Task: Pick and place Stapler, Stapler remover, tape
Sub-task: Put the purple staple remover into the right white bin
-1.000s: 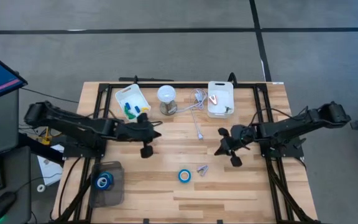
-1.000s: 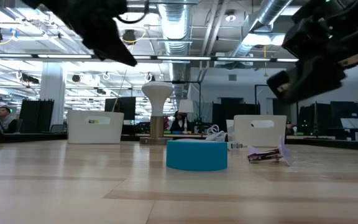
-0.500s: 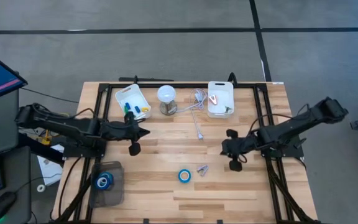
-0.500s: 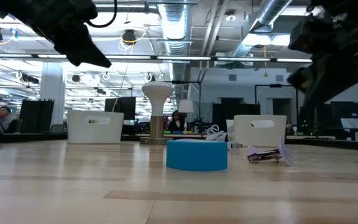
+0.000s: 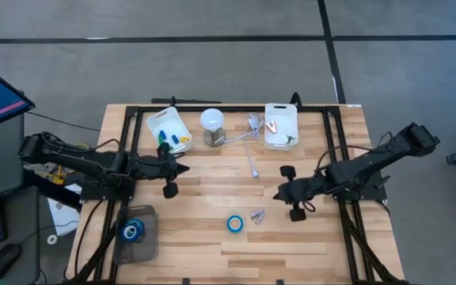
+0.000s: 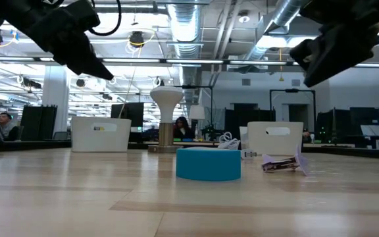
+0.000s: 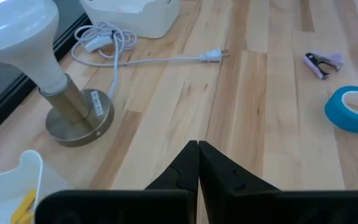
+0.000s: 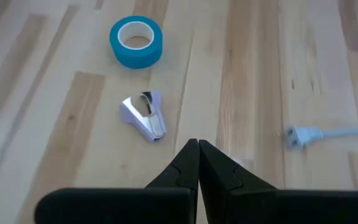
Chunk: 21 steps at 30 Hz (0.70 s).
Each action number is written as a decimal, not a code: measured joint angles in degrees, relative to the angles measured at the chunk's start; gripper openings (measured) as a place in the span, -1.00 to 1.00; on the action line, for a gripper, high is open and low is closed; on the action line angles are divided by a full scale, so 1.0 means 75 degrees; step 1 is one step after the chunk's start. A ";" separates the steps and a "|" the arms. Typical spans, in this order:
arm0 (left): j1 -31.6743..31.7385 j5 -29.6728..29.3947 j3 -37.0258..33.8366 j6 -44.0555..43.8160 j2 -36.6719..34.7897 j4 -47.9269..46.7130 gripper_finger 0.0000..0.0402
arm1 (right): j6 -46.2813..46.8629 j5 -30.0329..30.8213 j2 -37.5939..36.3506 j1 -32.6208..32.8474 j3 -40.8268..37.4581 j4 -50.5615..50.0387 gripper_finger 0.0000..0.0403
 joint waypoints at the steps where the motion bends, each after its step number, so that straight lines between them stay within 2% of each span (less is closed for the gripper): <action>1: 0.0000 -0.0059 0.0000 0.0003 0.0000 -0.0014 -0.99 | -0.0201 -0.0007 0.0130 -0.0001 -0.0005 0.0138 -1.00; 6: 0.0000 -0.0100 0.0000 0.0003 0.0000 -0.0007 -0.99 | -0.1178 -0.0033 0.0964 -0.0001 -0.0005 0.1021 -1.00; 12: 0.0000 -0.0100 0.0000 0.0001 0.0000 -0.0007 -0.99 | -0.1224 -0.0250 0.1921 -0.0002 -0.0006 0.1997 -0.97; 21: 0.0000 -0.0097 0.0003 -0.0086 0.0000 0.0007 -0.99 | -0.0609 -0.1323 0.2779 0.0020 -0.0009 0.2509 -0.56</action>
